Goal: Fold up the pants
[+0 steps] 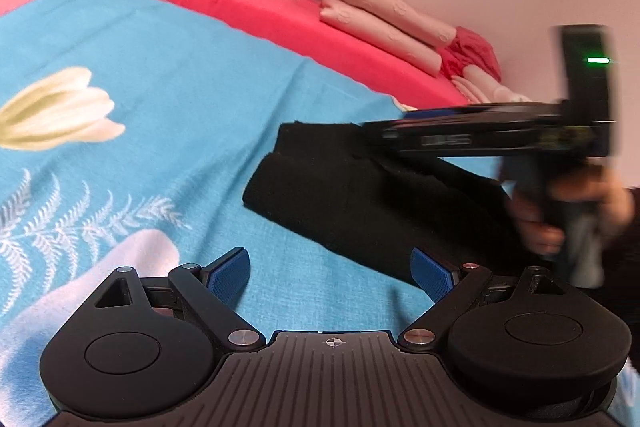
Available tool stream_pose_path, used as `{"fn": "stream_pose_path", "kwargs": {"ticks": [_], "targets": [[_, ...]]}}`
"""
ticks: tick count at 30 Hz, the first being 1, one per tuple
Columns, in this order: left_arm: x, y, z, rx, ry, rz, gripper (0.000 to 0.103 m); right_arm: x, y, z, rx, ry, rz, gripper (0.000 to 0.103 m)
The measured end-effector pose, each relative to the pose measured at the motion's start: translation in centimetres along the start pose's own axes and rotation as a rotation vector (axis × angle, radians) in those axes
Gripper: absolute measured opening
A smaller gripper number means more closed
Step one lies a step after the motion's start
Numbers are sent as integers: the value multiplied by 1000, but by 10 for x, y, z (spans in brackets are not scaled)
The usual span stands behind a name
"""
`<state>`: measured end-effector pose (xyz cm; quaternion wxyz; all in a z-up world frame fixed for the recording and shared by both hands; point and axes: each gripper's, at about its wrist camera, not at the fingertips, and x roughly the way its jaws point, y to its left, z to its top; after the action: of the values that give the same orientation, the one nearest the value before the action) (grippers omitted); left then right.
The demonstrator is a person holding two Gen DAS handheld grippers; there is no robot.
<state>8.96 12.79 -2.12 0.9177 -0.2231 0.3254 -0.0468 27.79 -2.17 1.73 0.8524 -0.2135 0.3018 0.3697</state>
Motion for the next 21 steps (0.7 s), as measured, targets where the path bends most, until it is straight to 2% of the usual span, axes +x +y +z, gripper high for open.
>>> {"fn": "stream_pose_path", "kwargs": {"ticks": [1, 2, 3, 5, 7, 9, 10, 11, 12, 13, 14, 15, 16, 18, 21], "targets": [[0, 1, 0, -5, 0, -6, 103, 11, 2, -2, -4, 29, -4, 55], [-1, 1, 0, -6, -3, -9, 103, 22, 5, -5, -5, 71, 1, 25], [-2, 1, 0, -5, -9, -11, 103, 26, 8, -8, -9, 99, 8, 6], [-4, 0, 0, 0, -18, -20, 103, 9, 19, -12, -49, 45, -1, 6], [-5, -1, -1, 5, -21, -27, 103, -29, 23, -10, -42, -65, 86, 6], [-5, -3, -1, 11, -21, -27, 103, -62, 9, -5, 66, -187, 179, 6], [-5, -3, -1, 14, -21, -25, 103, -66, -4, -5, 164, -218, 248, 6], [-5, -4, -1, 16, -21, -22, 103, -56, -15, -9, 238, -176, 302, 6], [-5, -4, -1, 17, -20, -16, 103, -36, -12, -11, 212, -70, 249, 6], [-6, -4, -1, 16, -22, -6, 103, -15, 1, -16, 111, 24, 98, 6], [-6, -4, -1, 12, -23, 1, 103, -1, 13, -23, 21, 66, -20, 7], [-6, -2, 0, 7, -22, 3, 103, 2, 18, -28, 4, 52, -35, 10], [-5, -2, 1, 2, -18, 5, 103, -2, 18, -29, 45, 26, -21, 14], [-2, -2, 3, 1, -8, 24, 103, -20, 11, -27, 167, -20, 30, 41], [-4, -9, 9, 35, -8, 59, 103, -66, -2, -30, 283, -95, 78, 60]]}}
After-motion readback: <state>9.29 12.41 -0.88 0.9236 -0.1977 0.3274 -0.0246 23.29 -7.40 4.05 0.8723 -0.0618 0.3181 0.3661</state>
